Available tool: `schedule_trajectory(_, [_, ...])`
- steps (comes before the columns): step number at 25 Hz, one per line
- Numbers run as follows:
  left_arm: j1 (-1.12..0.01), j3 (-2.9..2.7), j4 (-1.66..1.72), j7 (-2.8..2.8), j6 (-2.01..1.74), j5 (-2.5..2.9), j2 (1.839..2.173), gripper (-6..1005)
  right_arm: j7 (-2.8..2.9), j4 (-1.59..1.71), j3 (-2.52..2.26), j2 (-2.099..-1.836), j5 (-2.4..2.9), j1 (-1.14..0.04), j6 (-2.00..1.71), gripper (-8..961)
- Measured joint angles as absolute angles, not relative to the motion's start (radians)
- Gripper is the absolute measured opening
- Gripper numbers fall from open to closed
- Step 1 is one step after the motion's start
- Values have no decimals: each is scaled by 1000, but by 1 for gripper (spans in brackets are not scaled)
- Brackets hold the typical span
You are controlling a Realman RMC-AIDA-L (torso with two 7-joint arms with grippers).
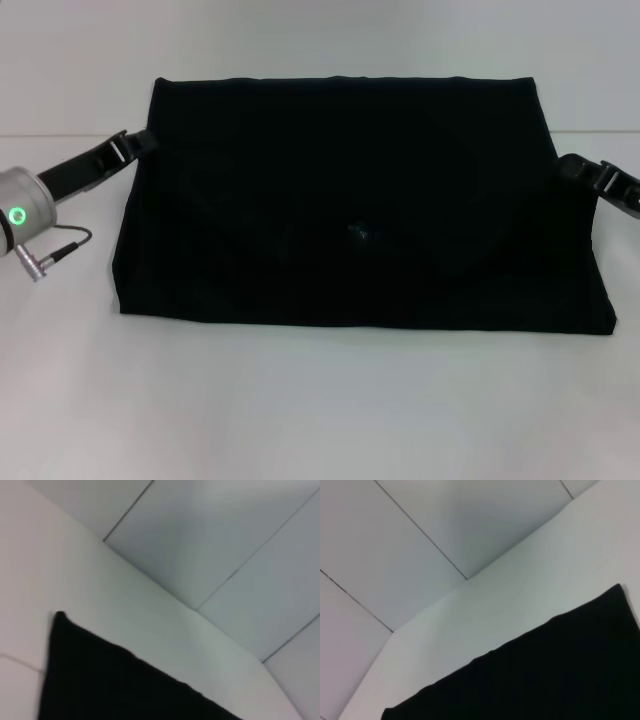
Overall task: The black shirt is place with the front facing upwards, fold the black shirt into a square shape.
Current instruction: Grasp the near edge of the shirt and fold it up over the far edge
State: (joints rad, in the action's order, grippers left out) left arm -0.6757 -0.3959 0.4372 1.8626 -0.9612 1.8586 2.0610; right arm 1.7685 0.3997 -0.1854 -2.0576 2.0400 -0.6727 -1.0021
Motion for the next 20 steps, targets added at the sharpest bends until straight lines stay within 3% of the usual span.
schedule_trajectory(11, [-670, -382, 415, 1876, -879, 1841, 2091, 113, 1799, 388, -316, -2066, 2046, -653, -952, 206])
schedule_trajectory(15, [-644, -379, 414, 1903, -896, 1815, 2092, 128, 1843, 388, -323, -2057, 2049, -619, -963, 213])
schedule_trajectory(20, [-603, -379, 416, 1949, -964, 1812, 2081, 307, 1872, 393, -319, -2042, 2045, -567, -1011, 424])
